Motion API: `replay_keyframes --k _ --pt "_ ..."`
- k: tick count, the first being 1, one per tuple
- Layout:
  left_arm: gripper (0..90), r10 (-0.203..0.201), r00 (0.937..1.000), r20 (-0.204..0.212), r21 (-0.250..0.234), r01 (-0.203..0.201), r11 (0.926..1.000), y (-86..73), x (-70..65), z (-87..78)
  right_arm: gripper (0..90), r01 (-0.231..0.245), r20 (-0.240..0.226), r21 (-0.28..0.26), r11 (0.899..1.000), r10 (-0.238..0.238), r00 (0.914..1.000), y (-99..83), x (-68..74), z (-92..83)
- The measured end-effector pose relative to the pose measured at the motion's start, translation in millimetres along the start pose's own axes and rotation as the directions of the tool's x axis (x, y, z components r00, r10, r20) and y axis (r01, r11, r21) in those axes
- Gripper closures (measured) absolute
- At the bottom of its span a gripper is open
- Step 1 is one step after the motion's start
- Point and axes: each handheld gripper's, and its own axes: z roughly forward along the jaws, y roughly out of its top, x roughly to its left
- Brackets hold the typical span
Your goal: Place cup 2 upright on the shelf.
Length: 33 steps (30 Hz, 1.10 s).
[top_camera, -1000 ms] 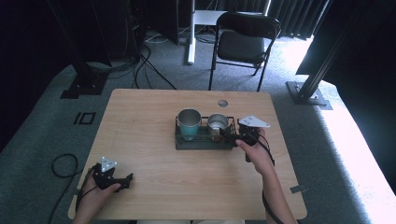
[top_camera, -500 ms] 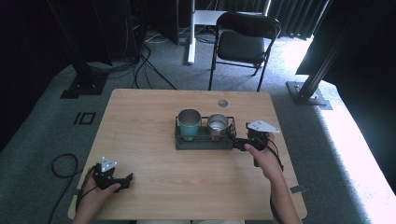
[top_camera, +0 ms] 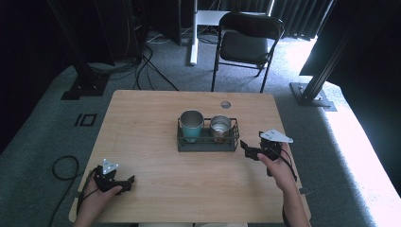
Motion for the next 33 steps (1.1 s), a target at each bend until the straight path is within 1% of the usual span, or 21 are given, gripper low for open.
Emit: replay_keyframes --k 8,11,12,17,18,25,27,28,33 --pt "1.5 0.000 1.0000 0.001 -0.002 0.000 1.0000 -0.1 0.0 0.1 11.5 -0.010 0.020 0.018 1.000 0.009 0.9998 -18.5 -9.1 -5.2" --pt "1.5 0.002 1.0000 0.001 -0.001 -0.002 1.0000 -0.1 0.1 0.0 11.5 -0.009 0.034 0.028 1.000 0.008 0.9994 -25.7 -12.7 -8.4" --pt "1.5 0.003 1.0000 0.001 0.000 -0.003 1.0000 -0.1 0.2 0.0 11.5 -0.019 0.041 0.031 0.999 0.018 0.9990 -28.8 -14.0 -9.7" --pt "1.5 0.002 1.0000 0.001 0.000 -0.002 1.0000 -0.1 0.2 0.0 11.5 -0.030 0.055 0.048 0.998 0.028 0.9981 -41.7 -18.0 -13.1" --pt "1.5 0.003 1.0000 0.001 -0.001 -0.003 1.0000 -0.1 0.2 0.1 11.5 -0.028 0.054 0.056 0.998 0.025 0.9983 -44.4 -18.4 -13.7" --pt "1.5 0.003 1.0000 0.000 0.000 -0.003 1.0000 -0.1 0.2 0.0 11.5 -0.052 0.063 0.085 0.995 0.047 0.9969 -63.1 -21.5 -18.6" --pt "1.5 0.002 1.0000 0.001 0.000 -0.002 1.0000 -0.1 0.2 0.0 11.5 -0.052 0.064 0.086 0.995 0.047 0.9969 -64.8 -22.1 -19.0" --pt "1.5 0.002 1.0000 0.000 0.000 -0.002 1.0000 -0.1 0.2 0.0 11.5 -0.060 0.070 0.096 0.994 0.053 0.9961 -69.9 -24.0 -20.3" --pt "1.5 0.002 1.0000 0.001 0.000 -0.002 1.0000 -0.1 0.2 0.0 11.5 -0.082 0.085 0.110 0.991 0.072 0.9938 -78.2 -27.1 -21.5"
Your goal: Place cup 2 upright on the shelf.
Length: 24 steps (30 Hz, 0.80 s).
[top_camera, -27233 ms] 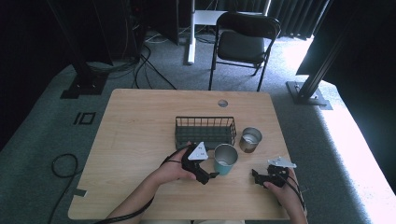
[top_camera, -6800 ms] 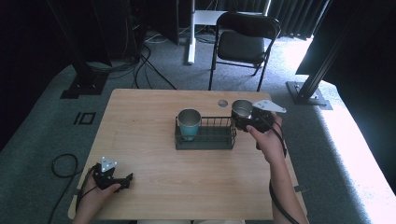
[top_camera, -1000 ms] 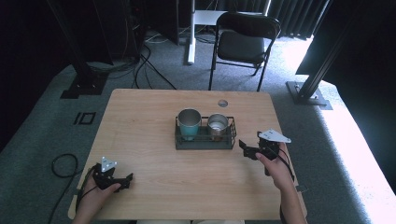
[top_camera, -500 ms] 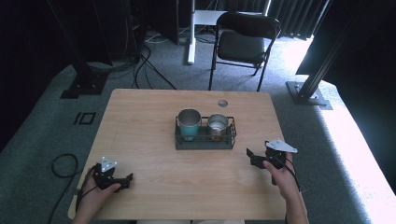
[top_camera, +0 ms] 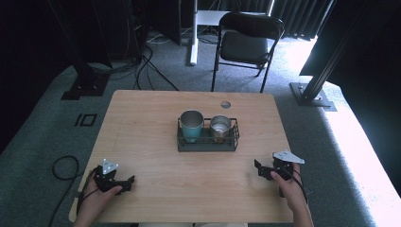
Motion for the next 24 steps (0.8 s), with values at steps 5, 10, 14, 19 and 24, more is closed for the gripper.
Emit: replay_keyframes --k 5,10,14,19,24 --pt "1.5 0.000 1.0000 0.000 0.000 0.000 1.0000 0.0 0.0 0.0 11.5 -0.011 0.024 0.017 1.000 0.011 0.9996 -10.8 -4.9 -1.5" --pt "1.5 0.000 1.0000 0.000 0.000 0.000 1.0000 0.0 0.0 0.0 11.5 -0.013 0.057 0.034 0.999 0.011 0.9983 -17.0 -7.9 -4.2" --pt "1.5 0.000 1.0000 0.000 0.000 0.000 1.0000 0.0 0.0 0.0 11.5 -0.031 0.088 0.044 0.999 0.027 0.9958 -23.3 -11.0 -8.2" --pt "1.5 0.000 1.0000 0.000 0.000 0.000 1.0000 0.0 0.0 0.0 11.5 -0.046 0.108 0.066 0.997 0.039 0.9934 -30.0 -14.7 -12.0" --pt "1.5 0.000 1.0000 0.000 0.000 0.000 1.0000 0.0 0.0 0.0 11.5 -0.073 0.105 0.080 0.994 0.065 0.9924 -34.0 -17.3 -14.3"
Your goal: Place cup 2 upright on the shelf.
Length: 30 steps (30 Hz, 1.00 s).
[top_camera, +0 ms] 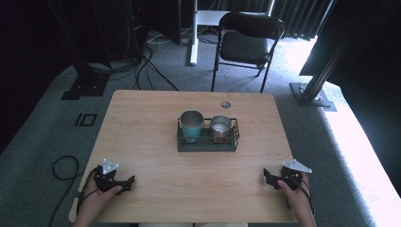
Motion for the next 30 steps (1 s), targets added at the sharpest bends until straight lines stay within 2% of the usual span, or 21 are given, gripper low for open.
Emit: replay_keyframes --k 3,11,16,20,30 --pt "1.5 0.000 1.0000 0.000 0.000 0.000 1.0000 0.0 0.0 0.0 11.5 -0.018 0.004 0.009 1.000 0.018 0.9998 -2.2 -0.7 -2.4" --pt "1.5 0.000 1.0000 0.000 0.000 0.000 1.0000 0.0 0.0 0.0 11.5 -0.017 0.018 0.038 0.999 0.017 0.9997 -5.5 -1.5 -4.9" --pt "1.5 0.000 1.0000 0.000 -0.001 0.000 1.0000 0.0 0.0 0.0 11.4 -0.034 0.029 0.067 0.997 0.032 0.9991 -8.4 -2.7 -6.9" --pt "1.5 0.000 1.0000 0.000 -0.001 0.000 1.0000 -0.1 0.0 0.0 11.4 -0.010 0.039 0.077 0.997 0.007 0.9992 -9.3 -1.2 -7.5" --pt "1.5 -0.001 1.0000 0.000 -0.001 0.001 1.0000 -0.1 -0.1 0.1 11.4 0.001 0.024 0.078 0.997 -0.003 0.9997 -11.0 -1.5 -9.2"
